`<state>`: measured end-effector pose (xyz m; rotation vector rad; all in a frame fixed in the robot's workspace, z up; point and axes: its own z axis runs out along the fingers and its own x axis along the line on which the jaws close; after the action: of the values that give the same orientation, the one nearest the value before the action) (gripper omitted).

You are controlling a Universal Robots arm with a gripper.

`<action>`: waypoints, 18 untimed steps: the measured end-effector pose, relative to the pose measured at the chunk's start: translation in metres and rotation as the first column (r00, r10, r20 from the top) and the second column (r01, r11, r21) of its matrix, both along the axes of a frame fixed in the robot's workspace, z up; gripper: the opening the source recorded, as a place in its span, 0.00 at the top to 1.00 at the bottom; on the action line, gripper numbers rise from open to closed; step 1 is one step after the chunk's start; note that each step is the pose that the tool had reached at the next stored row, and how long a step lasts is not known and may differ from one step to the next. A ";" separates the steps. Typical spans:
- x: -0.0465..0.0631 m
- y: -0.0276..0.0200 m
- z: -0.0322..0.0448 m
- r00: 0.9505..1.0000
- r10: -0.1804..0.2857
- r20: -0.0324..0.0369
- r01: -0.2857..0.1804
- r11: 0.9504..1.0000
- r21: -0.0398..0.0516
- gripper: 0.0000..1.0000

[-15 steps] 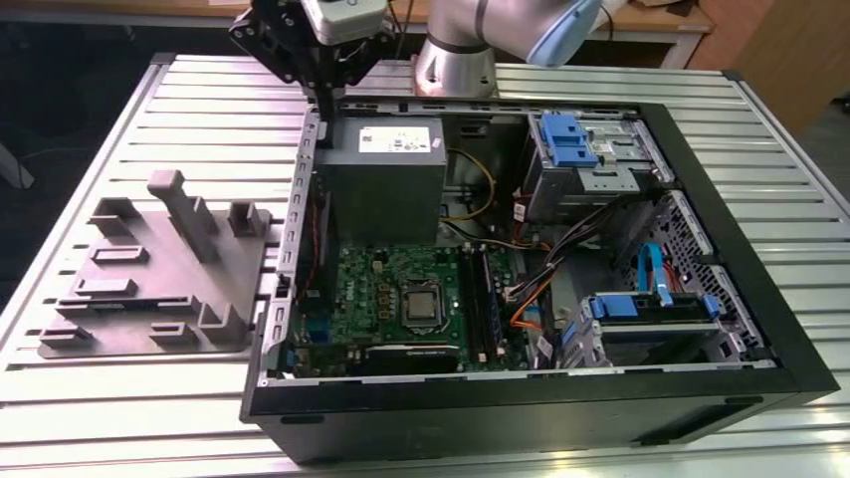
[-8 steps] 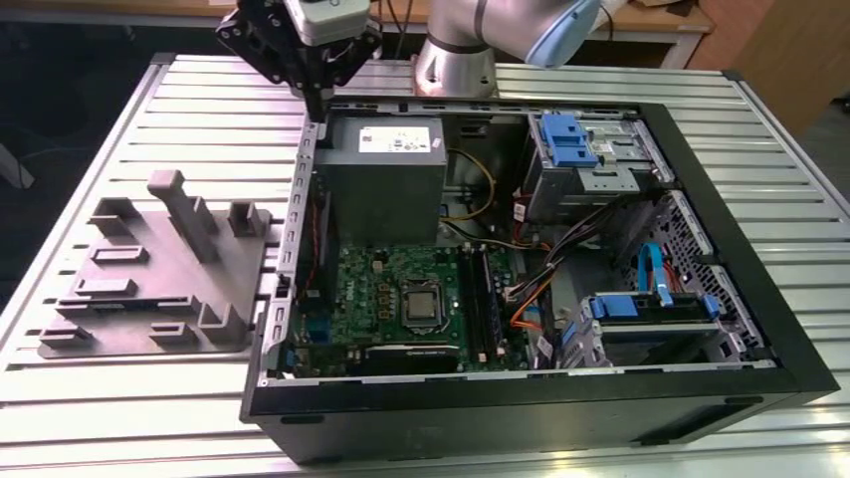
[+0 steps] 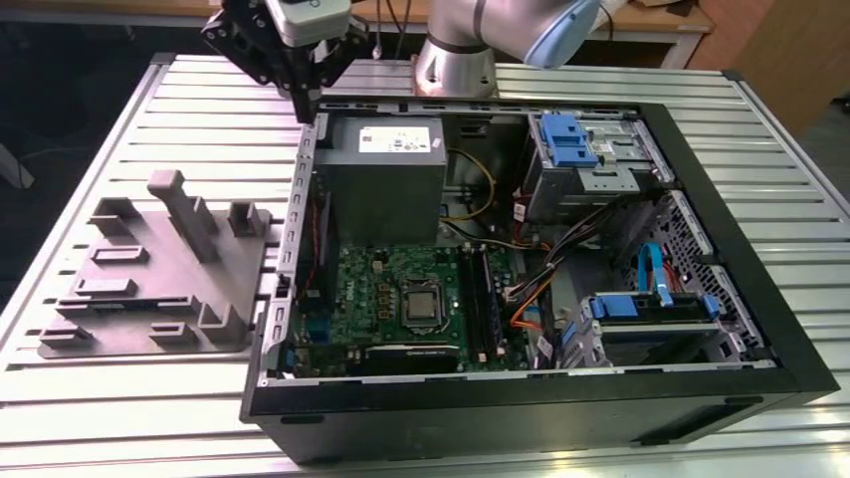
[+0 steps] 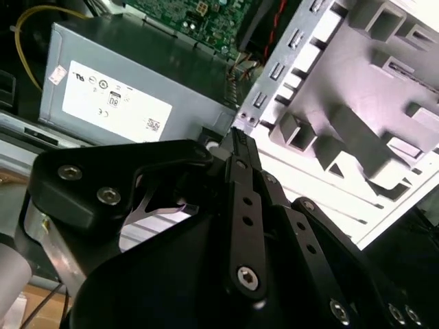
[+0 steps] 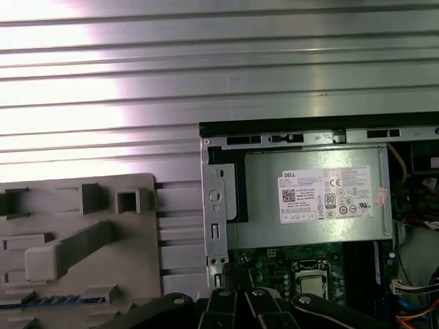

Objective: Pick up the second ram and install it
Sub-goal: 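Reach for the second ram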

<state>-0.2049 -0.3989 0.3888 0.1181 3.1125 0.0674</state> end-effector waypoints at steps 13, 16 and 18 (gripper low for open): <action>-0.022 0.0000 -0.0025 1.000 0.000 0.000 0.000 1.000 0.000 0.90; -0.028 0.0000 -0.0031 1.000 0.000 0.000 0.000 1.000 0.000 0.90; -0.033 -0.0001 -0.0036 1.000 0.000 0.000 0.000 1.000 0.000 0.90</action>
<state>-0.2379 -0.3990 0.3853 0.1179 3.1125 0.0676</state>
